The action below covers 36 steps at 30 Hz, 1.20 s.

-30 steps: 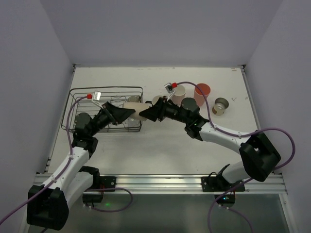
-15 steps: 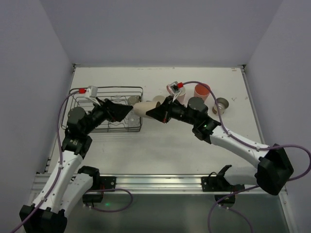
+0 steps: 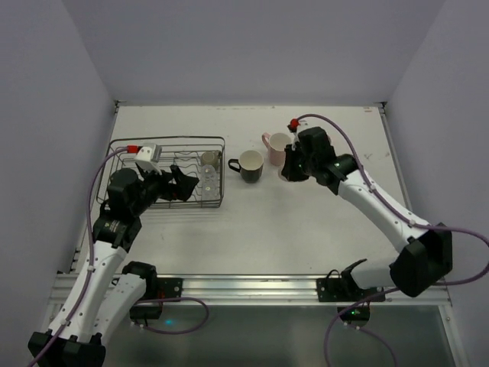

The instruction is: Unload the cups from the dish rack

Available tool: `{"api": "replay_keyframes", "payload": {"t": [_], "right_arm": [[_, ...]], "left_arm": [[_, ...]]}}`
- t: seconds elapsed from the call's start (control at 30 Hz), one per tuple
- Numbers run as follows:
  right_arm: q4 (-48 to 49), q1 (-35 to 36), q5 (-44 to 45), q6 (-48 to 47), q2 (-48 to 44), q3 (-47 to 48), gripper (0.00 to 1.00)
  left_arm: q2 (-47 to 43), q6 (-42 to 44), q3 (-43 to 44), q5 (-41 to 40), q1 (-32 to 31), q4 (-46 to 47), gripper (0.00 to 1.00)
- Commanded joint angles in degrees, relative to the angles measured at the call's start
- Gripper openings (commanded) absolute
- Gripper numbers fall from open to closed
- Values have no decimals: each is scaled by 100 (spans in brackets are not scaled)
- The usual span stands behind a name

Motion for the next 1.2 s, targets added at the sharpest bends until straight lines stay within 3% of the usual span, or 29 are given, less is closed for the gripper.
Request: {"api": "replay_keyframes", "payload": {"t": [0.0,0.2,0.5,0.57,0.67,0.9,1.0,1.17], "right_arm": [[-928,-60,563,-561,873,553,0],[-1253,-95,662,-870,2419,1695,2],[-1385,-86,521,-993,3291,2250,11],[-1359,-95,477,-993,3301,2242,18],[-1219,-86,442,-984,3187,2145,32],[-911,-69,302,-888,2485,1829,51],[-586,-34,214,-774,1835,1444,62],[308,11,213,-440,666,312,64]], "left_arm": [[4,342,-99,-137,6,-172,96],[39,386,-142,74,15,-154,93],[320,386,-116,188,6,-145,91],[434,377,-116,232,15,-145,90],[549,360,-107,259,15,-145,89],[901,140,173,14,-406,-198,86],[1146,70,393,-575,-916,-277,84],[1629,-106,841,-2128,-1917,-444,72]]}}
